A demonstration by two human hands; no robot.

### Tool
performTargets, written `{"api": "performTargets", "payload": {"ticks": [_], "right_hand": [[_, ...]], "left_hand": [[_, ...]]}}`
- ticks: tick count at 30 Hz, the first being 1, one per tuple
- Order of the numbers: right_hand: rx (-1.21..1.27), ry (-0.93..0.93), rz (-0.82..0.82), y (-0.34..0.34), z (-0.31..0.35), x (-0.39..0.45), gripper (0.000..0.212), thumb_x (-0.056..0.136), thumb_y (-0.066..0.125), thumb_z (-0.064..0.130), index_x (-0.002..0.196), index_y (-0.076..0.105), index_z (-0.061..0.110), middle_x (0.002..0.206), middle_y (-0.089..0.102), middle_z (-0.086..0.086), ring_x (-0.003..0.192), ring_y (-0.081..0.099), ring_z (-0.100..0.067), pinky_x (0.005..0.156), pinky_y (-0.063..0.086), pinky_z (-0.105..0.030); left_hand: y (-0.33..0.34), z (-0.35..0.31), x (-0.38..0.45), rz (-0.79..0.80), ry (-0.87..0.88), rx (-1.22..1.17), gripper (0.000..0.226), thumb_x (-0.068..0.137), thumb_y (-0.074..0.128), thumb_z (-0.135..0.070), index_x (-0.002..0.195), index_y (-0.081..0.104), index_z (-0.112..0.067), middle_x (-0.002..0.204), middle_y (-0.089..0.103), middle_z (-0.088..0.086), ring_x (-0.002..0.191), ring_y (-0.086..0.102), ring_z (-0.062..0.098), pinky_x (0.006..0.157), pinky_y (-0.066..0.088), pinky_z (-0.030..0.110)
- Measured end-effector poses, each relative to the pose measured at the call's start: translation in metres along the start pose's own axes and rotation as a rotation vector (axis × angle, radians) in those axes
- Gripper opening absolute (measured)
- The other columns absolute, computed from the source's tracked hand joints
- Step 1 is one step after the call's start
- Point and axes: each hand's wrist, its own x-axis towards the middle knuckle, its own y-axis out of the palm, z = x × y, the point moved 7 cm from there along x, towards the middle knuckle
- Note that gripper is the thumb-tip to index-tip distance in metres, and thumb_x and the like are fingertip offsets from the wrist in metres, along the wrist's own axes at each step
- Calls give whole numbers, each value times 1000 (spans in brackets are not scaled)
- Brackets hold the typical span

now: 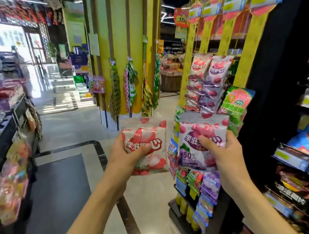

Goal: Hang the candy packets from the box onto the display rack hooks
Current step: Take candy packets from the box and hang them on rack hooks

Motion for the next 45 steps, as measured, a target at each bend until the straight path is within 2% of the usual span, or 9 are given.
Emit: {"api": "performTargets", "payload": {"ticks": [5,8,11,17,22,24,32,38,45], "right_hand": [[-8,4,-74,40,-42,77,86,65,85,66,137,55,30,135,65,6,123,63,-23,103,50,-53],[-6,-6,-89,59,-65,132,27,83,81,39,104,67,31,97,76,13,84,71,-12,81,56,-40],[2,-24,-149,68,-82,181,10,88,77,26,91,68,25,69,71,16,62,66,-6,65,51,-33],[-11,-49,-285,62,-93,254,9,89,75,19,96,70,20,73,73,12,60,65,-2,58,52,-24],[-103,-71,-404,34,-94,289,20,88,77,29,106,72,22,95,78,-1,79,70,-17,77,58,-49],[-143,-104,-465,21,-89,302,22,88,77,28,109,73,21,100,78,2,88,72,-17,81,57,-46],[-310,-233,-743,-17,-44,334,33,86,80,30,114,70,15,102,78,-2,93,75,-22,83,60,-49],[-358,-339,-873,-24,-7,351,14,88,75,15,100,69,15,71,73,15,63,67,1,56,51,-16],[-400,-372,-959,-26,14,353,20,88,74,15,108,71,11,96,78,-2,87,75,-17,73,60,-33]], "left_hand": [[-11,16,88,-12,26,-18,41,86,79,-20,116,57,-36,103,76,-8,86,77,10,62,61,23],[-9,25,151,-1,18,-18,48,85,80,-21,125,56,-33,108,76,-6,90,77,14,68,64,29],[-1,25,216,28,31,-25,49,83,81,-20,123,56,-32,106,77,-7,89,77,14,67,63,29],[45,17,313,176,68,-44,37,85,79,-16,115,61,-29,99,79,-6,86,78,15,61,61,28],[108,23,379,339,89,-98,32,86,77,-8,108,62,-25,91,80,-6,81,77,13,59,60,27],[138,26,403,429,88,-132,32,87,76,-6,110,62,-24,91,80,-6,79,77,12,59,60,27],[251,13,480,780,153,-264,34,83,79,-15,114,66,-19,108,78,4,100,75,21,86,60,39],[311,-25,519,919,201,-358,33,86,76,-6,117,65,-8,100,79,2,87,75,13,72,59,25],[342,-77,534,974,264,-440,29,87,78,-12,112,63,-10,91,79,-3,80,77,13,64,58,25]]}}
